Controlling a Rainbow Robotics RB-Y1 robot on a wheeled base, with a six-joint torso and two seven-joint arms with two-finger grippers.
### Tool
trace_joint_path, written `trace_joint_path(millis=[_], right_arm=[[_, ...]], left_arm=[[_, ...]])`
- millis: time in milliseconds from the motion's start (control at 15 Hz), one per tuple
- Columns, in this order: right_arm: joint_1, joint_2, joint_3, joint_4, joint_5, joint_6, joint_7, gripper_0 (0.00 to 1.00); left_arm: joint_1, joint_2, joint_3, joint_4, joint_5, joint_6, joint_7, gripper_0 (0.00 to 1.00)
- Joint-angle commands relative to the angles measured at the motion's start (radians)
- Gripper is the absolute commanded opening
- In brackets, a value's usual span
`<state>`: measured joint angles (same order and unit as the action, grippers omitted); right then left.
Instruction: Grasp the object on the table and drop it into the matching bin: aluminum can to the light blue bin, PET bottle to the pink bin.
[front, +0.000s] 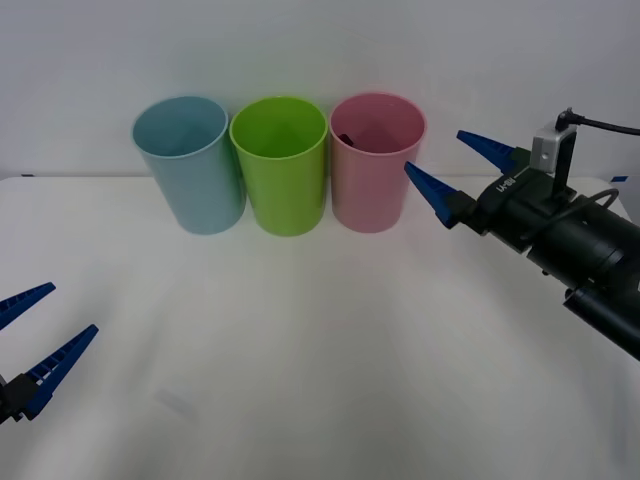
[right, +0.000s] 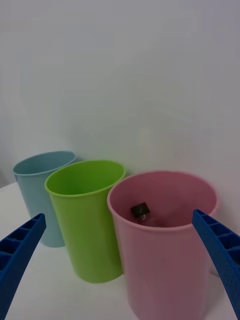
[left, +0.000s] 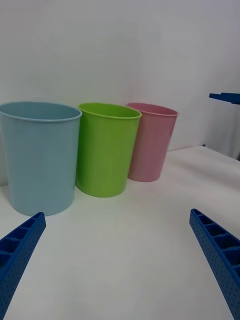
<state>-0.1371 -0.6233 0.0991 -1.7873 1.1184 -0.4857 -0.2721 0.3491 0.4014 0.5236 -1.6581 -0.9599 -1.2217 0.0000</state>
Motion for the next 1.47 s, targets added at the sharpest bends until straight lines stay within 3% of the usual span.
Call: trace_joint_path(millis=[67, 400, 1000, 1467], right_arm=[[0.06, 0.002, -0.032, -0.001, 0.0, -0.063, 0.031, 1.0], [0.182, 0.008, -0.078, -0.001, -0.011, -0.129, 0.177, 1.0], [0.399, 0.071, -0.283, -0.001, -0.016, -0.45, 0.208, 1.0], [0.538, 0.088, -0.377, -0.001, -0.016, -0.548, 0.241, 1.0]], left_arm=[[0.0, 0.0, 0.0, 0.0, 0.0, 0.0, 0.0, 1.0], [0.0, 0.0, 0.0, 0.0, 0.0, 0.0, 0.0, 1.0], [0.0, 0.0, 0.0, 0.0, 0.0, 0.0, 0.0, 1.0], [0.0, 0.0, 0.0, 0.0, 0.0, 0.0, 0.0, 1.0]])
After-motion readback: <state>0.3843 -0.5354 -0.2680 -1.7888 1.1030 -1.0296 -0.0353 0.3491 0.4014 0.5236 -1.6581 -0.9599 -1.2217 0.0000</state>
